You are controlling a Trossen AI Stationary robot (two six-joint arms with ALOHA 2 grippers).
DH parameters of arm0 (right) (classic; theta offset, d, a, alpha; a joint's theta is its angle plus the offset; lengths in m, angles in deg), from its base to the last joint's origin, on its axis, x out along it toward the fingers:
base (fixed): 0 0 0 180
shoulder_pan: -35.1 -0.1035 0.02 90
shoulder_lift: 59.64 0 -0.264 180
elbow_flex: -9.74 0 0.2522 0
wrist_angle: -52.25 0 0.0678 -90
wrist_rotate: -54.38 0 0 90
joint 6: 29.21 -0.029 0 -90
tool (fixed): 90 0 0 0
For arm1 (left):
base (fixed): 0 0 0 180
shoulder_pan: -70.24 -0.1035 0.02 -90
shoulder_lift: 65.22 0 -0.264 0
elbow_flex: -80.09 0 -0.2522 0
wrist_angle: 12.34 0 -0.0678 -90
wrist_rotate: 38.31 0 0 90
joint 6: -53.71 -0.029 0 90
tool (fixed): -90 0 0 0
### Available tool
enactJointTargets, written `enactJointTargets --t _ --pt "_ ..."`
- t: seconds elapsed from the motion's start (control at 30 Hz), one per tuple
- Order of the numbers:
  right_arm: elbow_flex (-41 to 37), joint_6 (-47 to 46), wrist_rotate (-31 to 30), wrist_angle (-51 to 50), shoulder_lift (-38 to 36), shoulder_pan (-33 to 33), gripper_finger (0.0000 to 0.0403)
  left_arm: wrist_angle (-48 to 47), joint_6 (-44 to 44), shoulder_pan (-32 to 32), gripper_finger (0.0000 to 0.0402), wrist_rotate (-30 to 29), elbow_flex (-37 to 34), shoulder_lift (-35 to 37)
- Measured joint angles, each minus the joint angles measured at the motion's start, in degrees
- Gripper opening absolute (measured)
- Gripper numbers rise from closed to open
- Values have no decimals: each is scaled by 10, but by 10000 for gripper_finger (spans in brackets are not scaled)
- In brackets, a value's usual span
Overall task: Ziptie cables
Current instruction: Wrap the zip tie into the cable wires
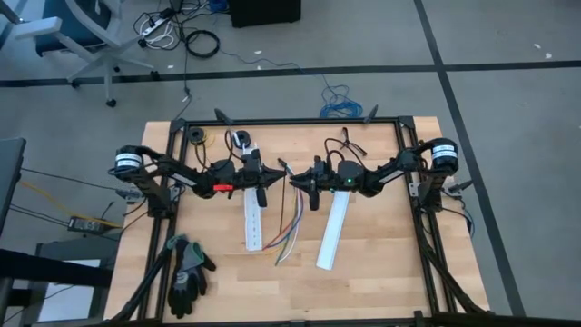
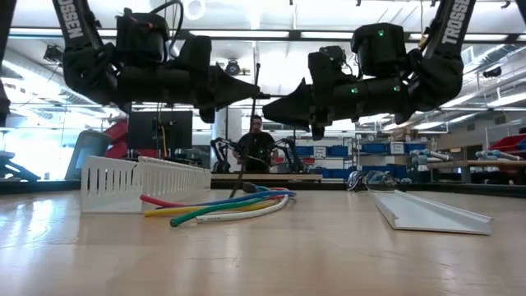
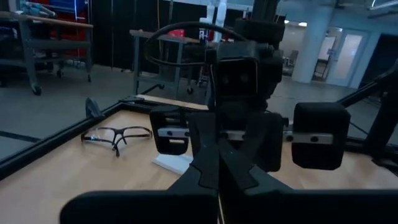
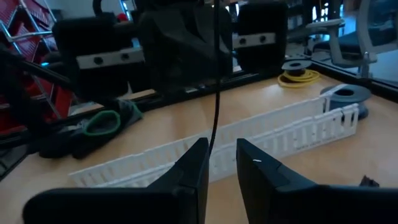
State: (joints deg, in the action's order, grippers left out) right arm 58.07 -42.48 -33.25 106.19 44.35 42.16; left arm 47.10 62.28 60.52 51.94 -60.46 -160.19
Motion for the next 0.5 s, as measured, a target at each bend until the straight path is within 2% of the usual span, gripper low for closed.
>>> enactJointTargets --t 0.3,0.5 --pt "0 -14 32 3 0 18 67 21 22 0 0 -1 44 -62" --pt "0 -17 46 0 0 23 49 22 22 0 0 0 60 -66"
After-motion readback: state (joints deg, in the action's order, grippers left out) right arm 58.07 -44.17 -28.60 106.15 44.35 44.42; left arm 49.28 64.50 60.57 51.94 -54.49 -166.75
